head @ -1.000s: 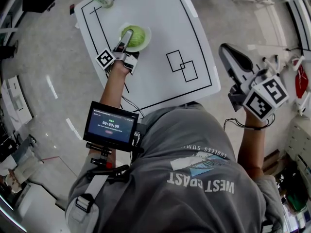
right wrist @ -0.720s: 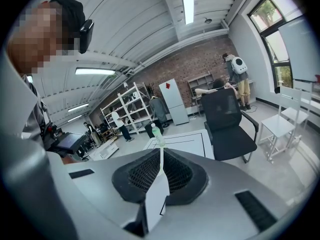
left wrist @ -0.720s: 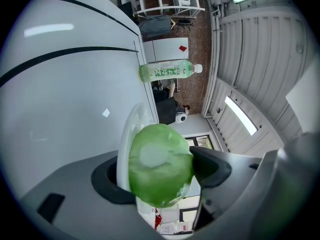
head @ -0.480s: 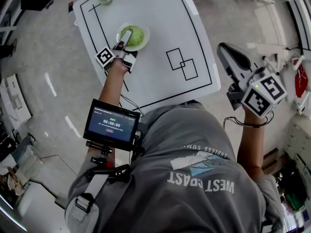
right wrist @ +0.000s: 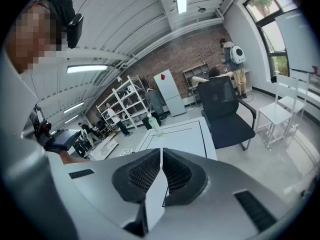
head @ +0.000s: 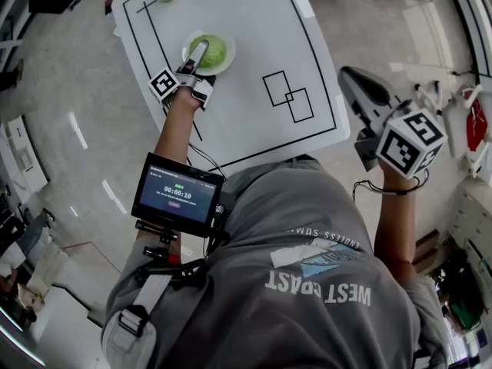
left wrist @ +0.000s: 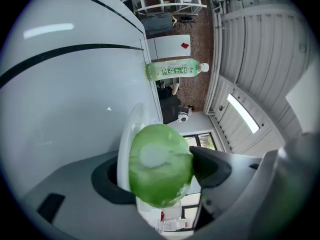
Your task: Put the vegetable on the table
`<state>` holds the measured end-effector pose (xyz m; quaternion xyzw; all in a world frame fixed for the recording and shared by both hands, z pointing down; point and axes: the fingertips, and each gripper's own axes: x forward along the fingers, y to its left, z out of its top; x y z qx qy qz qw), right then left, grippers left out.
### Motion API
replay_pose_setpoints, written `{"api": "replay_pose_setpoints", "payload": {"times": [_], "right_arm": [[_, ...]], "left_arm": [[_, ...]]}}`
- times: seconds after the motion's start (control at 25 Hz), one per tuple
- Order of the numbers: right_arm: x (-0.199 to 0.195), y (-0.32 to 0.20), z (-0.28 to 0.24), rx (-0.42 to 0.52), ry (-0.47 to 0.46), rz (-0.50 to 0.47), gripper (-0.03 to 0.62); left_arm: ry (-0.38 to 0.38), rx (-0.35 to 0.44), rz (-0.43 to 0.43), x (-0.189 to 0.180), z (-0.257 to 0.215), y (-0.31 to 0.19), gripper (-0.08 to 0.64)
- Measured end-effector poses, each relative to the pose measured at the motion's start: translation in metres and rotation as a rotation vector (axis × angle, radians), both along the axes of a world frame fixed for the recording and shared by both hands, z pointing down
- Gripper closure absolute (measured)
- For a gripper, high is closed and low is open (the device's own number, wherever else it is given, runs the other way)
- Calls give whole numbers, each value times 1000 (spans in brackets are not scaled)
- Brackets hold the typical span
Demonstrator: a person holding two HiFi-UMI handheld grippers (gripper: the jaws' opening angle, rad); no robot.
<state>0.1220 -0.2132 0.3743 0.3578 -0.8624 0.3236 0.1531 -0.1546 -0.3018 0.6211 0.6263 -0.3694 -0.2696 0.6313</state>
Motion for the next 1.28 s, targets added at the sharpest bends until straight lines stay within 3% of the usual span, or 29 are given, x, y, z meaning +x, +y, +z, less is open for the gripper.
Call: {"api": "replay_pose_setpoints", "payload": {"times": [0.52,1.28], "right_arm": [[-6,7,17,-41,-1,-4,583],[-10,16,42,-113,16,-21,583]], "left_arm": [[-138,-20,90,7,12,0,224],[-188,-22,126,9,8,1,224]]}}
